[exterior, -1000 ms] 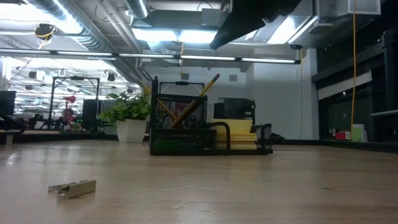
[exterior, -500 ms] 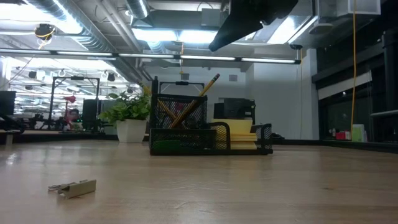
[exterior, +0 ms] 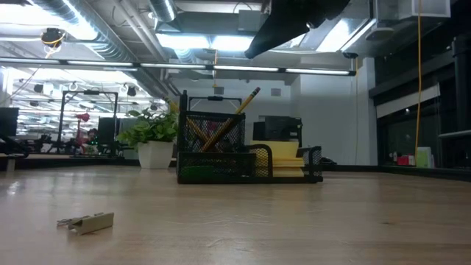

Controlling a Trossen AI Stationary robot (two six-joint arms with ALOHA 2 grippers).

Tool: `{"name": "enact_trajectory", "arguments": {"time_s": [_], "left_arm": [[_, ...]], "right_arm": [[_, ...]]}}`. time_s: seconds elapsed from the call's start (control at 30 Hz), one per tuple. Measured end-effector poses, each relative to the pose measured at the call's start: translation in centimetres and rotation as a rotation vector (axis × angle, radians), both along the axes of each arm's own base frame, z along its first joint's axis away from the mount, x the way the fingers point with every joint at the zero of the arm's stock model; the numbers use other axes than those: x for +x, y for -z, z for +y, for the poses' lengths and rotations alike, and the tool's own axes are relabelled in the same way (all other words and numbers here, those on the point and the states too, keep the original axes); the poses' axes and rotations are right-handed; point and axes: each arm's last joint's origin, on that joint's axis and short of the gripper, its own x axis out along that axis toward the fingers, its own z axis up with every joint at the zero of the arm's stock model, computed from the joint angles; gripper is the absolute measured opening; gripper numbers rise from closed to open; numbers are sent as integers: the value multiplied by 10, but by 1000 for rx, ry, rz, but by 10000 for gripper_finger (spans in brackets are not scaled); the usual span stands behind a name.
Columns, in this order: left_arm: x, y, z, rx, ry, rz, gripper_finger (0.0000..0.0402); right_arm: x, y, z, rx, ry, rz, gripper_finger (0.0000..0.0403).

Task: Pick and place office supplies into organizer
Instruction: Put the green scissors into the black desk organizer

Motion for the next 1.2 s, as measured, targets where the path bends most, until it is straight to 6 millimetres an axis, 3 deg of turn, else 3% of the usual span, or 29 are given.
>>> {"name": "enact_trajectory", "arguments": {"time_s": [0.2,0.43,0.8,1.2], "left_arm": [[3,0,1,-11,-7,-4,82],[3,0,0,-9,33,-20,16],[8,-3,-1,29,21,-112,15],[26,-57,-11,131,132,-505,15]], "right_arm": [[1,-1,0,-8,-10,-5,4],[1,-1,2,16,-35,-7,4],[1,-1,2,18,-37,-7,4],[-2,0,6,8,-46,14,4]]}}
